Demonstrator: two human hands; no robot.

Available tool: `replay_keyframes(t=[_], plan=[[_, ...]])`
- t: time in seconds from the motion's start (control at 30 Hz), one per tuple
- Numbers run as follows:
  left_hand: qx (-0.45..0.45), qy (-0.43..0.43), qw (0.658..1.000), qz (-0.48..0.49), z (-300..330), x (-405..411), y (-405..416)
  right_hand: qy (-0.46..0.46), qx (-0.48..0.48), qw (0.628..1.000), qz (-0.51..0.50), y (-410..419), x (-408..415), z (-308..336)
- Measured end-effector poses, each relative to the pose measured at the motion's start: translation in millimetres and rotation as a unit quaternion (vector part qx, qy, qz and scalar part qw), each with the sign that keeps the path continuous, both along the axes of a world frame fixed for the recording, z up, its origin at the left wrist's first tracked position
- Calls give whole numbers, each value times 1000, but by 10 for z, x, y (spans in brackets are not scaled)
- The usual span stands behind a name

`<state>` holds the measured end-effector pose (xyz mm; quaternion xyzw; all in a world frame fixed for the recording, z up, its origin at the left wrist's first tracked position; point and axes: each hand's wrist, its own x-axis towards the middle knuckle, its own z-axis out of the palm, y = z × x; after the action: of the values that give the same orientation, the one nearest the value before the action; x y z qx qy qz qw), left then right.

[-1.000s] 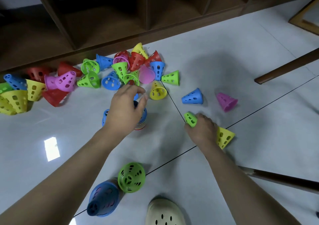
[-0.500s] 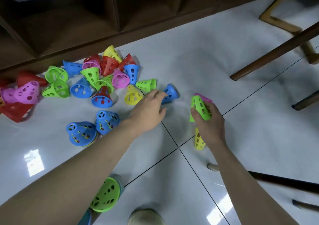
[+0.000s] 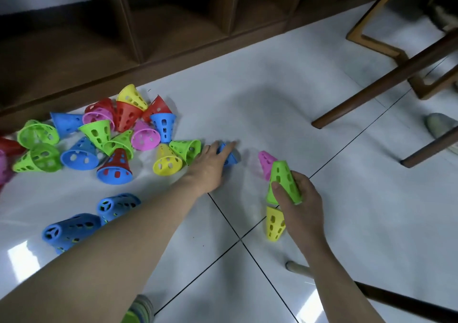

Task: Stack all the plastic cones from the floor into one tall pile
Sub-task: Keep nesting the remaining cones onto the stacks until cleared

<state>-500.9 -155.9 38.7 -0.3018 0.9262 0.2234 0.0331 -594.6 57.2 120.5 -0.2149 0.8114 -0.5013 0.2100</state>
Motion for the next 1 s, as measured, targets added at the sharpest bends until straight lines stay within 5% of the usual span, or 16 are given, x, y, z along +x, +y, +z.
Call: replay_keyframes(t=[0.4, 0.67, 0.87, 1.0], plan=[[171, 170, 969, 49, 405, 263, 204, 0, -23, 1000, 14, -231, 176, 27], [102, 259, 951, 133, 1418, 1347, 142, -7, -103, 994, 36, -674, 704, 117], [-15, 213, 940, 267, 1790, 2733, 28, -20, -171, 976, 133, -1026, 1367, 242], [16, 143, 948, 284, 1675, 3156, 81, -30, -171, 963, 205, -1187, 1768, 278]])
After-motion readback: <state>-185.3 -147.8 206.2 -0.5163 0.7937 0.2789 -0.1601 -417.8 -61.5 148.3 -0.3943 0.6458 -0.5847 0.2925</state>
